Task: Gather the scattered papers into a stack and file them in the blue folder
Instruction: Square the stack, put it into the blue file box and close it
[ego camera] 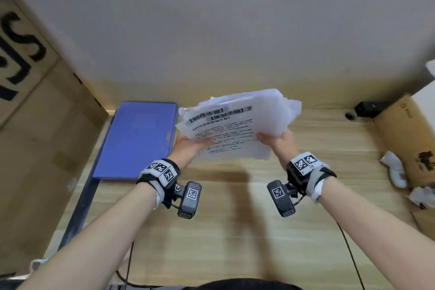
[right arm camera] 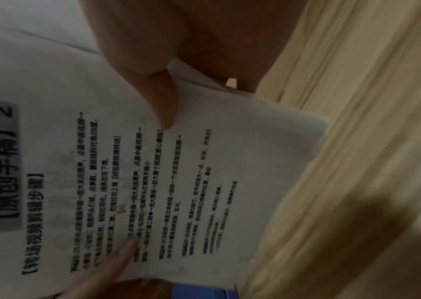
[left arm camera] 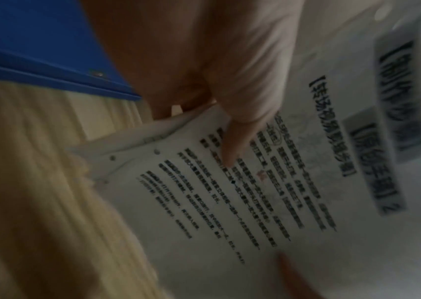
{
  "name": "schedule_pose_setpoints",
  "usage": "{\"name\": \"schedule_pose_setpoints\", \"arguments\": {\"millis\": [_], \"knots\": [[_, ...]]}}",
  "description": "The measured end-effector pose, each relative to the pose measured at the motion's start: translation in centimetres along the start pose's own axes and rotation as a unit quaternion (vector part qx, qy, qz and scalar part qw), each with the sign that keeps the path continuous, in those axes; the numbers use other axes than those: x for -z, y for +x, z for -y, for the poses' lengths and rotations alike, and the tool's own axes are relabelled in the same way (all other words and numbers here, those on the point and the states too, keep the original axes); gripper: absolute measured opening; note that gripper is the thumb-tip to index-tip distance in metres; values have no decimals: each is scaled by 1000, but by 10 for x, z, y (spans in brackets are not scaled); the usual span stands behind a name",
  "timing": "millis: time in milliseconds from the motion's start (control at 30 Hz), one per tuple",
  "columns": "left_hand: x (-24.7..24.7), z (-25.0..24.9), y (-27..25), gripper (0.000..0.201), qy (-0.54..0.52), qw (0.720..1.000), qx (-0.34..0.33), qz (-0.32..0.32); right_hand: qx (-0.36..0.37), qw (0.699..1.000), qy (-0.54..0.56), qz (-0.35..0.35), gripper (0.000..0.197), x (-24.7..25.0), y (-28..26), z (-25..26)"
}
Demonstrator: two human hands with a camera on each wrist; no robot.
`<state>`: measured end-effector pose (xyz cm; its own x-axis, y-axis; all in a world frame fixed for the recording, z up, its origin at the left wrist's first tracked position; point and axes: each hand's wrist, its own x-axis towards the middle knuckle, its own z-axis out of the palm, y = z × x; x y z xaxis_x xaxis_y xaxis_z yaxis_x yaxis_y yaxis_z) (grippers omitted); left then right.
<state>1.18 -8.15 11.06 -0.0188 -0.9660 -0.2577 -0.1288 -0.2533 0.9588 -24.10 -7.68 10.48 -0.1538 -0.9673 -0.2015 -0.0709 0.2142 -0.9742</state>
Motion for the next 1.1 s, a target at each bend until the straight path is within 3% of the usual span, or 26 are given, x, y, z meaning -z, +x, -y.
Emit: {"name": "schedule_pose_setpoints", "arguments": {"millis": [100,167,300,500,733,1100], "knots": [[-5,0,-2,39,15,999,-32,39,37,998,-16,50,33,14,-10,6],[-11,5,-2,35,32,997,-41,53,42,997,-34,63,28,19,-14,2],[-32,7,-4,31,37,997,-33,56,14,998,-30,54,23,21,-14,-4],[-43,-10,4,27,-53,998,-17,1,34,998,27,34,25,30,-9,11],[-40,1,-1,31,-24,999,-31,29,27,999,3,45,38,49,-13,0],[-57,-9,0,18,-42,997,-45,53,40,999,16,26,25,56,-5,8]]}}
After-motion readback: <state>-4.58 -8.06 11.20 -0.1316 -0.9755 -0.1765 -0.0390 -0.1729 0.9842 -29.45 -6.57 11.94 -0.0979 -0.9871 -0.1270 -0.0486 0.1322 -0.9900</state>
